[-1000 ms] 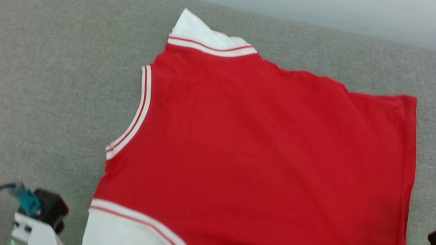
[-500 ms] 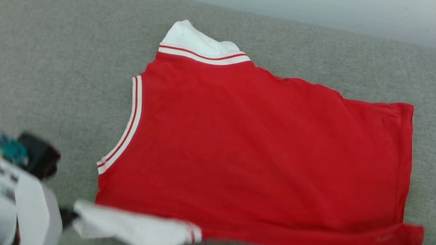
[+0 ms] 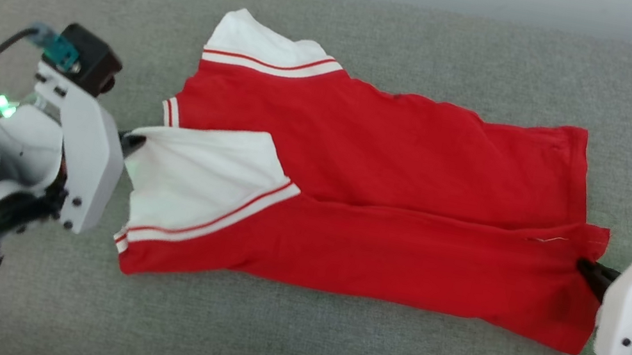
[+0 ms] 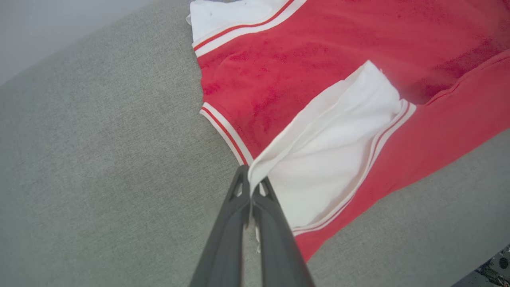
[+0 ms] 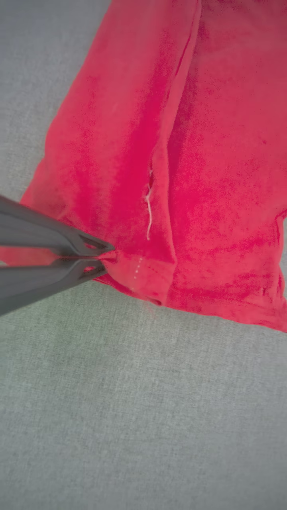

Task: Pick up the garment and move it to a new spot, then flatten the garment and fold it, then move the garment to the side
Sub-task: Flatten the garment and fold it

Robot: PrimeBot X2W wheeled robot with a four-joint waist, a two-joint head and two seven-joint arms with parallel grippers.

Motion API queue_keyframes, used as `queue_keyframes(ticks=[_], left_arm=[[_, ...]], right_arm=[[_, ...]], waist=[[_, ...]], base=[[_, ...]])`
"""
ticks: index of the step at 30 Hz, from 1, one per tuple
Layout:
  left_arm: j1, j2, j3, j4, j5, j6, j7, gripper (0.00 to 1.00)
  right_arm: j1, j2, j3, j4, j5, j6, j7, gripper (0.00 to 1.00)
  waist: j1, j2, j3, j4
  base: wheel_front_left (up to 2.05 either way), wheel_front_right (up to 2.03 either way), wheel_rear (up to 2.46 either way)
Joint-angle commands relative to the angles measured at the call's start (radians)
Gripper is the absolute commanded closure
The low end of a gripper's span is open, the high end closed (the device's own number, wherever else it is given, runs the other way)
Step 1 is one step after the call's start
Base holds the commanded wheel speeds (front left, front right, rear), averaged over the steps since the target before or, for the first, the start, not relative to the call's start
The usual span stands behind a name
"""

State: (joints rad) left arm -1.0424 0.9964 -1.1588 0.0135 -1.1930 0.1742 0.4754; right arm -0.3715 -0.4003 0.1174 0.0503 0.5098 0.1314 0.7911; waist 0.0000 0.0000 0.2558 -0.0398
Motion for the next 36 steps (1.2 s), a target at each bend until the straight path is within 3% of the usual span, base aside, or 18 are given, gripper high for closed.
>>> queue_keyframes(ticks=[1, 9, 15, 16, 18, 19, 20, 21, 22, 23, 30, 36], left_arm=[[-0.008, -0.019, -0.004, 0.034, 0.001, -0.014, 0.006, 1.00], [-0.027, -0.183, -0.041, 0.368, -0.027, -0.125, 0.052, 1.00], [-0.015, -0.274, -0.048, 0.552, -0.062, -0.182, 0.070, 1.00], [-0.012, -0.290, -0.045, 0.582, -0.071, -0.188, 0.070, 0.96], [-0.014, -0.316, -0.045, 0.630, -0.083, -0.203, 0.076, 0.74], [-0.017, -0.327, -0.044, 0.651, -0.086, -0.209, 0.078, 0.50], [-0.023, -0.334, -0.041, 0.667, -0.088, -0.214, 0.077, 0.12], [-0.029, -0.340, -0.035, 0.682, -0.096, -0.217, 0.074, 0.00], [-0.036, -0.346, -0.029, 0.693, -0.099, -0.219, 0.074, 0.00], [-0.044, -0.348, -0.027, 0.700, -0.097, -0.223, 0.075, 0.00], [-0.070, -0.337, -0.025, 0.681, -0.098, -0.217, 0.104, 0.00], [-0.038, -0.305, -0.025, 0.585, -0.129, -0.161, 0.158, 0.00]], right_arm=[[-0.014, 0.005, 0.012, 0.024, -0.009, -0.002, -0.006, 1.00], [-0.123, 0.031, 0.103, 0.209, -0.011, -0.002, -0.044, 1.00], [-0.175, 0.043, 0.141, 0.292, 0.004, -0.002, -0.059, 1.00], [-0.183, 0.045, 0.144, 0.304, 0.005, -0.002, -0.062, 1.00], [-0.198, 0.047, 0.152, 0.327, 0.005, -0.002, -0.068, 1.00], [-0.206, 0.049, 0.154, 0.336, 0.007, -0.002, -0.070, 1.00], [-0.212, 0.049, 0.156, 0.344, 0.008, -0.002, -0.072, 0.98], [-0.216, 0.046, 0.161, 0.347, 0.007, -0.002, -0.075, 0.77], [-0.222, 0.042, 0.163, 0.348, 0.007, -0.002, -0.082, 0.46], [-0.226, 0.038, 0.161, 0.350, 0.009, -0.002, -0.088, 0.00], [-0.196, 0.011, 0.136, 0.302, 0.018, -0.002, -0.139, 0.00], [-0.139, 0.004, 0.067, 0.182, -0.019, -0.002, -0.263, 0.00]], waist=[[0.0000, 0.0000, 0.012, -0.009], [0.0000, 0.0000, 0.041, -0.023], [0.0000, 0.0000, 0.051, -0.029], [0.0000, 0.0000, 0.052, -0.029], [0.0000, 0.0000, 0.052, -0.030], [0.0000, 0.0000, 0.050, -0.029], [0.0000, 0.0000, 0.047, -0.029], [0.0000, 0.0000, 0.045, -0.028], [0.0000, 0.0000, 0.041, -0.026], [0.0000, 0.0000, 0.037, -0.024], [0.0000, 0.0000, -0.002, 0.001], [0.0000, 0.0000, -0.039, 0.015]], base=[[0.00, 0.00, 0.00], [0.00, 0.00, 0.00], [0.00, 0.00, 0.00], [0.00, 0.00, 0.00], [0.00, 0.00, 0.00], [0.00, 0.00, 0.00], [0.00, 0.00, 0.00], [0.00, 0.00, 0.00], [0.00, 0.00, 0.00], [0.00, 0.00, 0.00], [0.00, 0.00, 0.00], [0.00, 0.00, 0.00]])
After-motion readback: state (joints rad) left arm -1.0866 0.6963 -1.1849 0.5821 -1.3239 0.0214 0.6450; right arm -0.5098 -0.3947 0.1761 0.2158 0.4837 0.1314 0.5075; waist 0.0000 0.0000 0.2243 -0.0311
